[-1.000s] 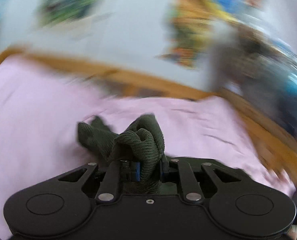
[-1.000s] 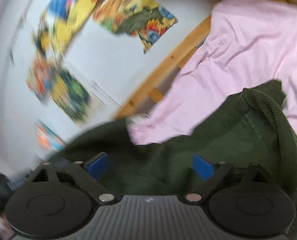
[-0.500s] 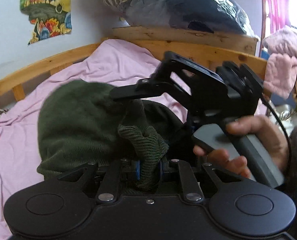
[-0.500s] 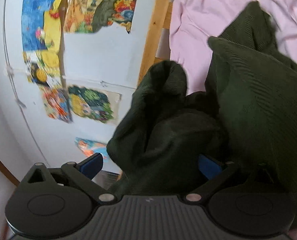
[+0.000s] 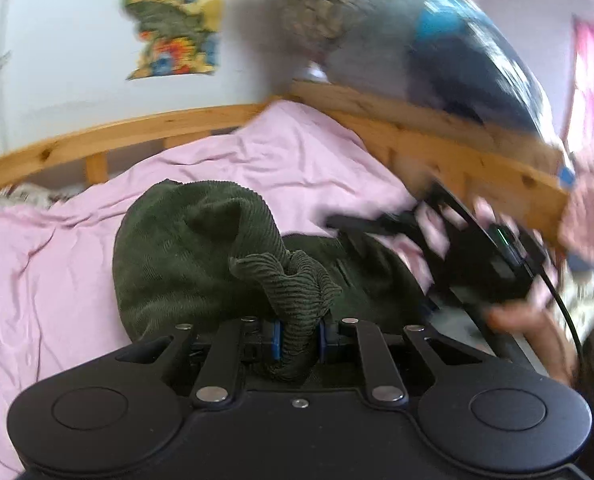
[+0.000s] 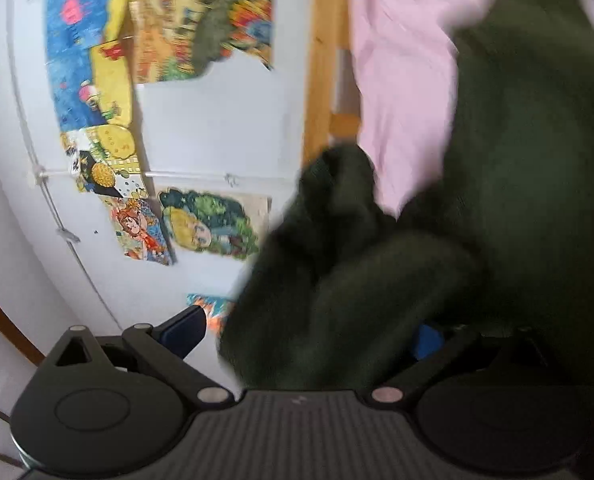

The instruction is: Fold large clothes

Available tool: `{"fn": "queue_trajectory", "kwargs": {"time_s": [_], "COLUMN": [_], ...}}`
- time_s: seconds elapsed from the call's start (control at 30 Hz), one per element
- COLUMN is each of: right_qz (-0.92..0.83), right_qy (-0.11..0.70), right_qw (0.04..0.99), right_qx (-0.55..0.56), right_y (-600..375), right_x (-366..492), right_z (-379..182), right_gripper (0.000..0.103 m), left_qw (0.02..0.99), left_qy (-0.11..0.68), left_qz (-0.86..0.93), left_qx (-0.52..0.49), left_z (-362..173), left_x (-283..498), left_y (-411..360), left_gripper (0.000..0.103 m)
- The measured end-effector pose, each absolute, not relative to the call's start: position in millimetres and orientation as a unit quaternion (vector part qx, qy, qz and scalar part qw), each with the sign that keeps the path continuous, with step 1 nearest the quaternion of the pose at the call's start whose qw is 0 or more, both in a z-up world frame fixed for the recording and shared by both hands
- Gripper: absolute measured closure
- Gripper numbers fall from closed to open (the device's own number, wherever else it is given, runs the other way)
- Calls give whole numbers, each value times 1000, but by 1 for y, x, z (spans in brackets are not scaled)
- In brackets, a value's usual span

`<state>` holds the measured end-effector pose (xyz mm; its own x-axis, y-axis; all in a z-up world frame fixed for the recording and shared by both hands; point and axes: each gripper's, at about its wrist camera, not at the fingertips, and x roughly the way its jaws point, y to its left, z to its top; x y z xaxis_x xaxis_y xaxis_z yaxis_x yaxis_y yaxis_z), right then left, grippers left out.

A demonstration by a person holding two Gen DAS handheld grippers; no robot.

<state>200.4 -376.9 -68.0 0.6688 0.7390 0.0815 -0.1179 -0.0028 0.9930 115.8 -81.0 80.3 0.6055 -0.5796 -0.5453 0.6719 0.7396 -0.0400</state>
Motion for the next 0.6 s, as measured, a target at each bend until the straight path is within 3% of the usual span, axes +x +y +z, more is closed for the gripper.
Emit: {"fn": "queue_trajectory", "kwargs": {"time_s": [0.23, 0.27, 0.3, 0.33, 0.37, 0.6], "right_qz": [291, 283, 274, 264, 248, 181], "right_qy": [256, 258, 258, 258, 257, 260], "right_qw": [778, 798, 820, 836, 852, 868], "right_qx": [495, 465, 432, 406, 383, 383], "right_y": [-399, -398, -399, -401, -407, -458], "right_x": [211, 208, 202, 197, 191, 161], "right_z": [-22, -14, -5, 2, 8, -5], "right_gripper": [1, 13, 35, 48, 67, 76], "left_qw": [865, 860, 856, 852, 850, 834], "left_qy": [265, 268, 271, 273, 273, 269], "left_qz": [-378, -383, -388, -394, -397, -439], "left_qx": [197, 204, 207, 210, 213, 197], "left_z": [60, 57, 54, 51, 49, 46], "left_x": [82, 79, 77, 75, 75, 74], "left_y": [-127, -132, -137, -143, -149, -191], "left_gripper": [86, 86, 86, 86, 86, 86]}}
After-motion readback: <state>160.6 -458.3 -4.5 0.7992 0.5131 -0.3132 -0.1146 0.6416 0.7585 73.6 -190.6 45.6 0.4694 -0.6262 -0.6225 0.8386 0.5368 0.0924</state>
